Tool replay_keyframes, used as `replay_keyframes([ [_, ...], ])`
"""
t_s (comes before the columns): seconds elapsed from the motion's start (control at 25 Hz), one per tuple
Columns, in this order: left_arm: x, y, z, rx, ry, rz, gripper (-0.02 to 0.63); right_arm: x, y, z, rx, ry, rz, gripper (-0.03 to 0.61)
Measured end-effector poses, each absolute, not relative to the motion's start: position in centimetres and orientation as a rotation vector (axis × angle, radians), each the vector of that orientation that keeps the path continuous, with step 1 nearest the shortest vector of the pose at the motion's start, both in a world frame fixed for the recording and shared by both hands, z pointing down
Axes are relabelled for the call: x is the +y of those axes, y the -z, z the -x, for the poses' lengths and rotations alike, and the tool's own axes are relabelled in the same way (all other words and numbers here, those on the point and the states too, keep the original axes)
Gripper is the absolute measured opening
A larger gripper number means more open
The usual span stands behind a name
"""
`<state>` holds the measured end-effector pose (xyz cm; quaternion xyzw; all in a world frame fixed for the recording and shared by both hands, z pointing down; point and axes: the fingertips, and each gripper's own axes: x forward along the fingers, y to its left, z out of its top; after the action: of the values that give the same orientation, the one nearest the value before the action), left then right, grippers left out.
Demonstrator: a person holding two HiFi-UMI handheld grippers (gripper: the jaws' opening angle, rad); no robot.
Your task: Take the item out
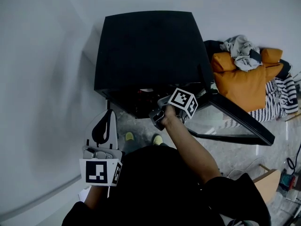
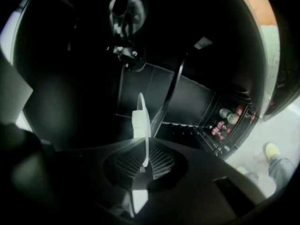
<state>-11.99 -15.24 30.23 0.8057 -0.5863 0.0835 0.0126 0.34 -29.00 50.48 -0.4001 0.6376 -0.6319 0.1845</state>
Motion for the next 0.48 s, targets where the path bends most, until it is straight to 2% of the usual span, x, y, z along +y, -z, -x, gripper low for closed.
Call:
replay_keyframes([
  [0.48, -15.2, -30.2, 11.5, -1.79, -0.258, -2.529, 0.008, -23.8, -50.1, -1.1, 1.782, 1.91, 1.03, 0.018],
])
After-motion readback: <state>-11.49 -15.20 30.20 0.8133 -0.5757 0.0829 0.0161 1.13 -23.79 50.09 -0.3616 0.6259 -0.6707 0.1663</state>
